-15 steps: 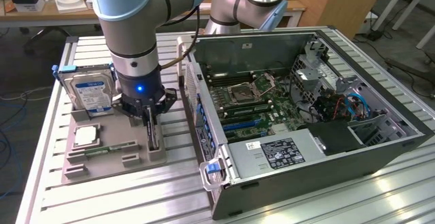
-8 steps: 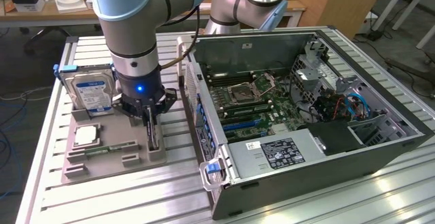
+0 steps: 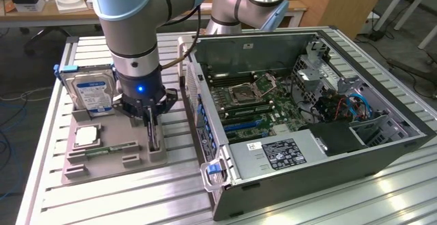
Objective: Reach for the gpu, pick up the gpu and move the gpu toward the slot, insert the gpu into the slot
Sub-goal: 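Pick up the gpu and move the gpu toward the slot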
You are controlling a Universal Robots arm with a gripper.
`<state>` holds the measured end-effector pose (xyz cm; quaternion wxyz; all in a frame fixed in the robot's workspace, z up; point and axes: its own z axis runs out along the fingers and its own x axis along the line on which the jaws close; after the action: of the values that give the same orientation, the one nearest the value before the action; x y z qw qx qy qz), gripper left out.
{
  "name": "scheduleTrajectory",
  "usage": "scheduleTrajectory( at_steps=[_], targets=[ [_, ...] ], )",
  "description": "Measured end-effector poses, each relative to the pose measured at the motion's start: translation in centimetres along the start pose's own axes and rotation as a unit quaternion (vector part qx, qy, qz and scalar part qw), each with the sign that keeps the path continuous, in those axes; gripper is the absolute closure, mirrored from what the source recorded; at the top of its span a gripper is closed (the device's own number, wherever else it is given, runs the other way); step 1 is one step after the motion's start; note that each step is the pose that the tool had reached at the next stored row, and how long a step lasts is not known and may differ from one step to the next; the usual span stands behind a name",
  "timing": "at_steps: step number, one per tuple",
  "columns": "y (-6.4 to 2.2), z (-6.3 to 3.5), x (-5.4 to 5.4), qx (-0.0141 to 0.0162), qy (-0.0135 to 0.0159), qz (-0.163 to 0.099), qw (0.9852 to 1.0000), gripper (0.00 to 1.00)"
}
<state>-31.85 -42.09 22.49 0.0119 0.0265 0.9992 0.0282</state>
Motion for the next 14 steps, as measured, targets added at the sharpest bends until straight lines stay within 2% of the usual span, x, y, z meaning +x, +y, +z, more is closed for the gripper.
scheduleTrajectory(
  at_steps=[14],
  targets=[
    [0.28, -4.81, -0.1, -0.0136, 0.0007, 0.000, 0.9999, 0.73]
  ],
)
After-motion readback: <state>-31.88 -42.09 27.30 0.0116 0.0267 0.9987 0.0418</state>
